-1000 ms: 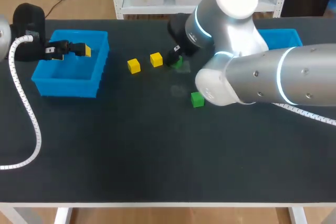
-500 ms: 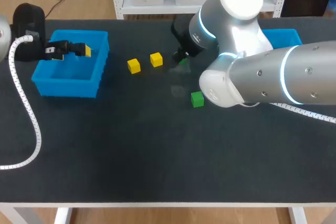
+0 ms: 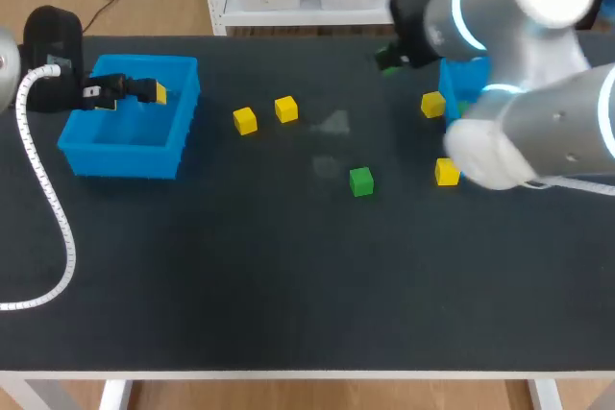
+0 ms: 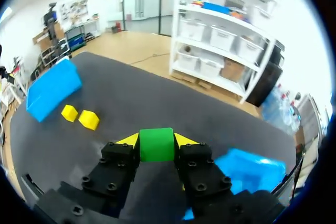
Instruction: Put the green cubes in the right bin and the yellow cubes in the left bin.
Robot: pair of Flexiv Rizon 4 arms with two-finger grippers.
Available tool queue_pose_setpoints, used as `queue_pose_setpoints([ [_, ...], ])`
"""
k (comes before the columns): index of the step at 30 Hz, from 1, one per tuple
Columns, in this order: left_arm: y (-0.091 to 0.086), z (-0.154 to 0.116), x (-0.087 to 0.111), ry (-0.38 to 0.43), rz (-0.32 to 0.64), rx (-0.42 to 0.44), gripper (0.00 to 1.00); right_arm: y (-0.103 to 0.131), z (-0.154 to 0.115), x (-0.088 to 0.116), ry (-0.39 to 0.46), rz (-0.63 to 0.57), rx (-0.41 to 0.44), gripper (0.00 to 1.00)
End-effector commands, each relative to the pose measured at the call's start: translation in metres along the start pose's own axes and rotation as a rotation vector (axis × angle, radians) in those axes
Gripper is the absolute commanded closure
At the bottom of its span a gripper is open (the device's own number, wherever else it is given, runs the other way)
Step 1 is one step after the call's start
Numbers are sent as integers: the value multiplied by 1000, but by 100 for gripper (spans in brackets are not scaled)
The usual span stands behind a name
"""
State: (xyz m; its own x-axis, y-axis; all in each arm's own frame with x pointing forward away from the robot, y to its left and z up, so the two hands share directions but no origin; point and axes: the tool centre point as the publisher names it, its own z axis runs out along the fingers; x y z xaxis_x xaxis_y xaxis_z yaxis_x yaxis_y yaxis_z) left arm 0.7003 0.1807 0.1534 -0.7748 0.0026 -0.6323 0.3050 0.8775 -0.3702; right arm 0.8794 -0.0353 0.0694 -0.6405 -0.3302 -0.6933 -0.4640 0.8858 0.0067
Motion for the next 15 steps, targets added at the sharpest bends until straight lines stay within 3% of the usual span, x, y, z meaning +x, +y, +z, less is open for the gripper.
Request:
queue_pose_setpoints([
  [1, 3, 0, 2, -8, 3, 15, 0, -30, -108, 36, -96, 41, 139, 100],
  [9, 3, 0, 2, -8, 3, 15, 0, -71, -130, 63, -61, 98, 202, 100],
  [10, 3, 0, 2, -8, 3, 15, 0, -72, -129, 65, -51, 98, 196, 80],
  [11, 3, 0, 2, -8, 3, 15, 0, -73, -129, 67, -49, 98, 201, 10],
  [12, 3, 0, 2, -8, 3, 15, 0, -73, -128, 67, -49, 98, 200, 0],
  [15, 3, 0, 2, -8, 3, 15, 0, -74, -129, 68, -46, 97, 199, 0],
])
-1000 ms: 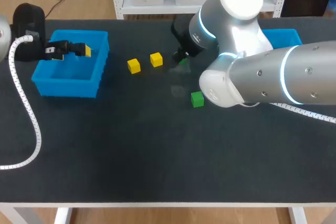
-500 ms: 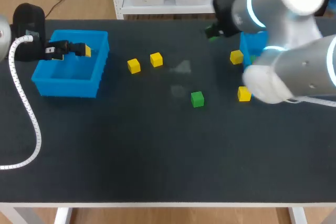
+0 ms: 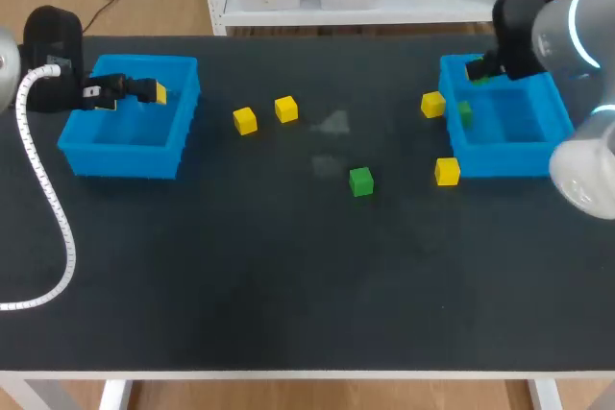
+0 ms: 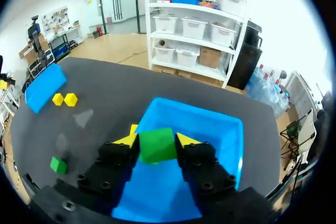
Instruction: Put the green cubes in the right bin and the yellow cubes in the left bin.
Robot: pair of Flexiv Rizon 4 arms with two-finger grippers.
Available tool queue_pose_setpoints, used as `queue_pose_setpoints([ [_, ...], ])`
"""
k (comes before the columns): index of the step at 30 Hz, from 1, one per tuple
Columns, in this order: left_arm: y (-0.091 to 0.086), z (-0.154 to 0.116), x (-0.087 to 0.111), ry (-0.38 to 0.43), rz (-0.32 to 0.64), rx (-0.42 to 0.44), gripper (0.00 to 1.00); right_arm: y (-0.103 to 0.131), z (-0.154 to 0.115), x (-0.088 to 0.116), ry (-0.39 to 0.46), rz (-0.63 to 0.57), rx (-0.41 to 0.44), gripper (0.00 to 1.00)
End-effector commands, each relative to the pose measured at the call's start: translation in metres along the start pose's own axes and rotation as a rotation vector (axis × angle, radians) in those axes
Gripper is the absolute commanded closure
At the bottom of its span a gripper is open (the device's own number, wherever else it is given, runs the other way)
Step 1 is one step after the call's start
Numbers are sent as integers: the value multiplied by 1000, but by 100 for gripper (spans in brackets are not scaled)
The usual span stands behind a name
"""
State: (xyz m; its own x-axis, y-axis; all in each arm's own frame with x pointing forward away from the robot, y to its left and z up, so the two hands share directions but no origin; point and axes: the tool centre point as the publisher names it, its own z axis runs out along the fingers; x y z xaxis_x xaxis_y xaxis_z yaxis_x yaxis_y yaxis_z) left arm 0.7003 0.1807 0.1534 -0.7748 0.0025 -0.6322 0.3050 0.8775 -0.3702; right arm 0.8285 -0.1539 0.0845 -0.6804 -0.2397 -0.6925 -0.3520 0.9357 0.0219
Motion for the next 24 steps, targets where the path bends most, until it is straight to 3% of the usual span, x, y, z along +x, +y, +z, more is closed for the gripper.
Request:
queue_pose_setpoints([
  [1, 3, 0, 2, -8, 3, 15, 0, 3, -49, 6, -53, -2, 121, 0],
  [5, 3, 0, 2, -8, 3, 15, 0, 4, -55, 4, -64, -15, 110, 0],
  [8, 3, 0, 2, -8, 3, 15, 0, 15, -64, 5, -72, -42, 48, 0],
  [12, 3, 0, 2, -8, 3, 15, 0, 53, -66, 15, -62, -126, -19, 0],
  [18, 3, 0, 2, -8, 3, 15, 0, 116, -46, 36, -32, -160, -67, 0],
  [24, 3, 0, 2, -8, 3, 15, 0, 168, -25, 55, 14, -146, -5, 0],
])
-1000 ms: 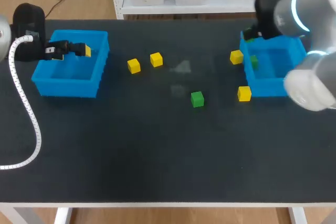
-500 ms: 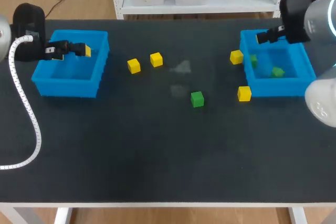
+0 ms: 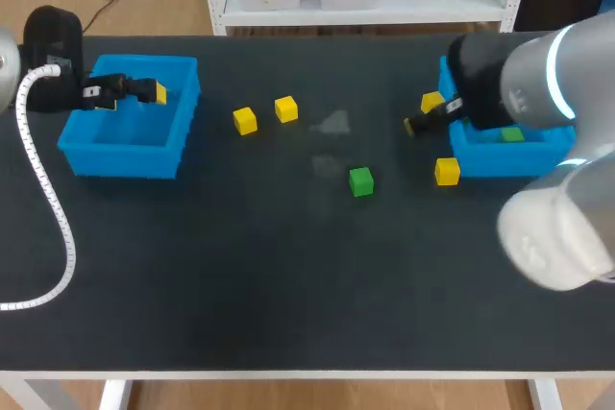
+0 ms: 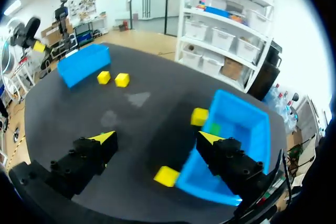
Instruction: Put the green cubes in the right bin and the yellow cubes in the left bin.
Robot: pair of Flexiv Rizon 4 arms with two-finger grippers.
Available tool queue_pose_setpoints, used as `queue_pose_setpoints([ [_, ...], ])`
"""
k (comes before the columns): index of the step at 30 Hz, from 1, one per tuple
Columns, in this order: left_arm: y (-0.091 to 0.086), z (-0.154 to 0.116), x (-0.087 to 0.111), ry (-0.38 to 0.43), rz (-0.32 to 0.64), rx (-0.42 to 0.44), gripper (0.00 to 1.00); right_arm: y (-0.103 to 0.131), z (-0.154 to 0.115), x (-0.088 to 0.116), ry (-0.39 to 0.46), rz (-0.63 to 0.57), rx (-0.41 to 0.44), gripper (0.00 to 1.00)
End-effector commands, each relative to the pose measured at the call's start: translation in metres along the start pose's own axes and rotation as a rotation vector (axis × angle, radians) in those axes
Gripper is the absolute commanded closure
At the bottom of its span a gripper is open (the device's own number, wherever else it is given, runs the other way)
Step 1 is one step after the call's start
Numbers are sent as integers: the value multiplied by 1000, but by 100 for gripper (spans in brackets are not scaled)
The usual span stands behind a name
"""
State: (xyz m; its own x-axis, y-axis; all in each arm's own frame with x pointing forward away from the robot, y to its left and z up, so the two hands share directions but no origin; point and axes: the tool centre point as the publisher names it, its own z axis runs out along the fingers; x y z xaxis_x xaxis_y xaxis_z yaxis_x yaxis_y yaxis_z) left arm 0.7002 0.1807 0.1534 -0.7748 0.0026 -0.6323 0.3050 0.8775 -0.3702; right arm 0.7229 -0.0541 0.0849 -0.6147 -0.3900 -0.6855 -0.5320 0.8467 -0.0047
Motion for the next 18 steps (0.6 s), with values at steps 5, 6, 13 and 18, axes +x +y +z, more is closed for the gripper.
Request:
queue_pose_setpoints([
  [5, 3, 0, 2, -8, 3, 16, 0, 64, 35, 4, 34, 58, 139, 0],
  [6, 3, 0, 2, -8, 3, 16, 0, 68, 37, 4, 33, 56, 139, 0],
  [13, 3, 0, 2, -8, 3, 16, 0, 96, 51, 13, 68, 53, 131, 0],
  [18, 3, 0, 2, -8, 3, 16, 0, 101, 62, 21, 106, 68, 128, 0],
])
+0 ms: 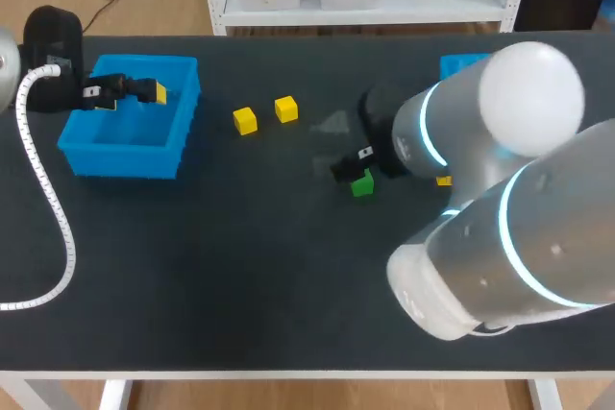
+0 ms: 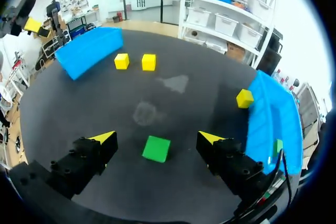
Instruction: Put the green cubes in the right bin and the yellow cubes in the left bin.
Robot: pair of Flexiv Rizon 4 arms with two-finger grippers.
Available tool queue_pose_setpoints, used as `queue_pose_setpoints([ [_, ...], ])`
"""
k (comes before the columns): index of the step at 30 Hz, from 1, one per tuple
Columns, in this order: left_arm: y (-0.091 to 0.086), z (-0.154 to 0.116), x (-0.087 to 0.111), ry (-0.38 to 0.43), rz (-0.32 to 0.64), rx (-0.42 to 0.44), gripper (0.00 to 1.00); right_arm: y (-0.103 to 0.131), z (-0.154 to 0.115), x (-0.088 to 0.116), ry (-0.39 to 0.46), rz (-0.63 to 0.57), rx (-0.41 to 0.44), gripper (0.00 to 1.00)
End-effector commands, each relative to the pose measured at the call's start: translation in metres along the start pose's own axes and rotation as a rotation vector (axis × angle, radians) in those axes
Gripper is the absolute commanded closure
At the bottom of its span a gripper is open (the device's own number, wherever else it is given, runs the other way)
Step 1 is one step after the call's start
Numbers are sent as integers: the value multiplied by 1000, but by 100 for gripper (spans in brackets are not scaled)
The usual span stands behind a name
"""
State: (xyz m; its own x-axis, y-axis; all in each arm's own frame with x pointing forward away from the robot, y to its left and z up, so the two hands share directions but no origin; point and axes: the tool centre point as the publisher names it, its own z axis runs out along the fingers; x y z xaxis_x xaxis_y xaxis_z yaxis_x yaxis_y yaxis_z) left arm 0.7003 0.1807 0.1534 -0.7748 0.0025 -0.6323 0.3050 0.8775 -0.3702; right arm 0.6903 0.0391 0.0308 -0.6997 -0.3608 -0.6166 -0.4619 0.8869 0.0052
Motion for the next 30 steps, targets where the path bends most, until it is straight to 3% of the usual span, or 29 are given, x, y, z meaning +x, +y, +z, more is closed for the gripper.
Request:
queue_pose_setpoints([
  [1, 3, 0, 2, -8, 3, 16, 0, 5, 11, 0, 16, 6, 86, 0],
  [19, 3, 0, 2, -8, 3, 16, 0, 2, 40, 13, 102, 0, 94, 0],
  [20, 3, 0, 2, -8, 3, 16, 0, 1, 40, 13, 103, 2, 94, 42],
  [24, 3, 0, 2, -8, 3, 16, 0, 0, 41, 14, 108, 9, 94, 100],
  [30, 3, 0, 2, -8, 3, 16, 0, -3, 40, 15, 118, 16, 101, 100],
])
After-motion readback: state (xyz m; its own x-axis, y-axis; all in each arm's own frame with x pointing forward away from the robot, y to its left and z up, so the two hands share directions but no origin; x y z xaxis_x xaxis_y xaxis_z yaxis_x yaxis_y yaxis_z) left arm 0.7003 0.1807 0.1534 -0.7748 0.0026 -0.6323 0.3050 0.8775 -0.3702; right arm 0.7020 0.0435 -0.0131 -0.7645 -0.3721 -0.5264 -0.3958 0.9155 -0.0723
